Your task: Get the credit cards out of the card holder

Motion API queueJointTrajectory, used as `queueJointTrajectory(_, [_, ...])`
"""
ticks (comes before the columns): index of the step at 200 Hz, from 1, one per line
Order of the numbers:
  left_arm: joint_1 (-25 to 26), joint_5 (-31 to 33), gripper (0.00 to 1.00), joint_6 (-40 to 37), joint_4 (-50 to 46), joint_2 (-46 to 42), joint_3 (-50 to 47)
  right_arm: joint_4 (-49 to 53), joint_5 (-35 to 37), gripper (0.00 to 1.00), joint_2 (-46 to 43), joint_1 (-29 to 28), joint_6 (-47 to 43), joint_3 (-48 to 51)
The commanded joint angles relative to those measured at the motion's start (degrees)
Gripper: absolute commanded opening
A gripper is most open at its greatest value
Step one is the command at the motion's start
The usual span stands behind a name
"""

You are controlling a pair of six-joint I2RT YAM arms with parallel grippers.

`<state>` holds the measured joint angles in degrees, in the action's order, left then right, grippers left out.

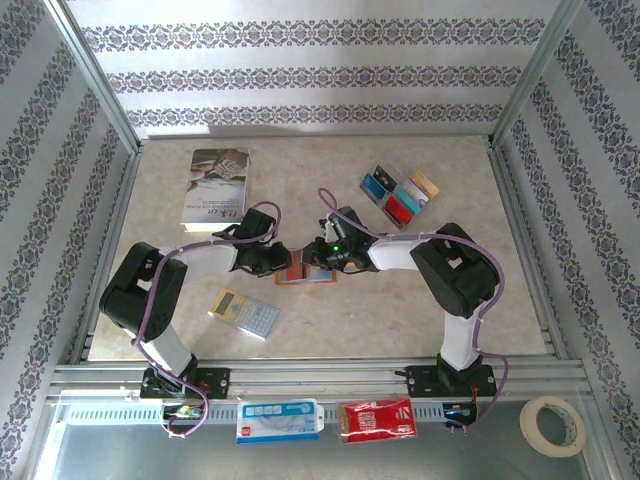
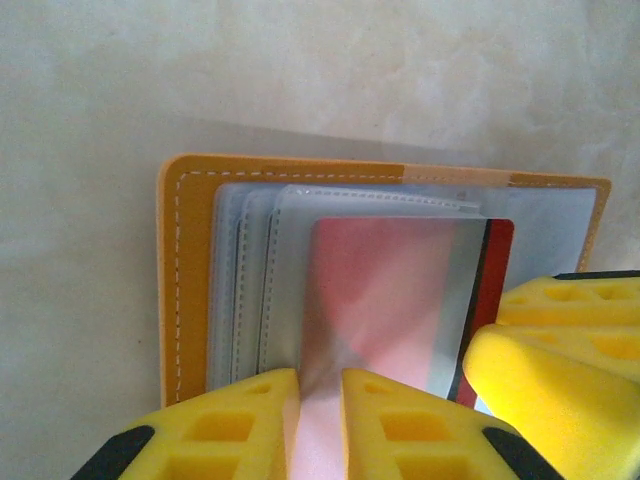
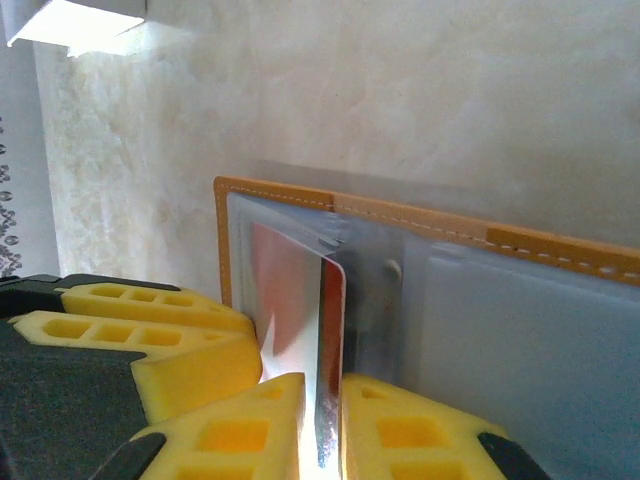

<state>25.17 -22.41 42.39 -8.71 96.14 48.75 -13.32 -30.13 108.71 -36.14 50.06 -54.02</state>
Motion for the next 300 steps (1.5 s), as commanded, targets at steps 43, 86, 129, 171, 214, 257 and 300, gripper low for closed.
queueJointTrajectory(43, [0.7, 3.7, 0.21, -1.4, -5.3, 1.8, 0.0, -3.0, -0.3, 0.10, -1.8, 0.7, -0.3, 2.8])
queueJointTrajectory(86, [0.7, 3.5, 0.21, -2.0, -4.7, 1.5, 0.2, 0.8, 3.1, 0.04, -4.7, 1.7, -3.3, 4.2])
queueJointTrajectory(129, [0.7, 2.2, 0.27, -2.4, -3.6, -2.2, 1.2, 4.2, 6.0, 0.00, -10.3, 4.1, -7.9, 6.5])
queueJointTrajectory(171, [0.7, -1.0, 0.56, 0.0, 2.6, -9.2, 0.2, 3.6, 1.4, 0.00, -16.3, 6.5, -12.5, 7.9])
queueJointTrajectory(214, [0.7, -6.6, 0.83, 3.2, 13.0, -14.0, -2.7, -0.5, -6.3, 0.00, -20.9, 9.5, -13.3, 8.6])
queueJointTrajectory(257, [0.7, -13.4, 0.81, 7.7, 23.1, -13.8, -4.2, -12.1, -14.1, 0.00, -23.2, 11.5, -4.6, 10.8])
queueJointTrajectory(300, [0.8, -17.7, 0.64, 12.8, 32.1, -13.2, -5.0, -22.6, -19.5, 0.00, -23.1, 12.7, 3.9, 11.1])
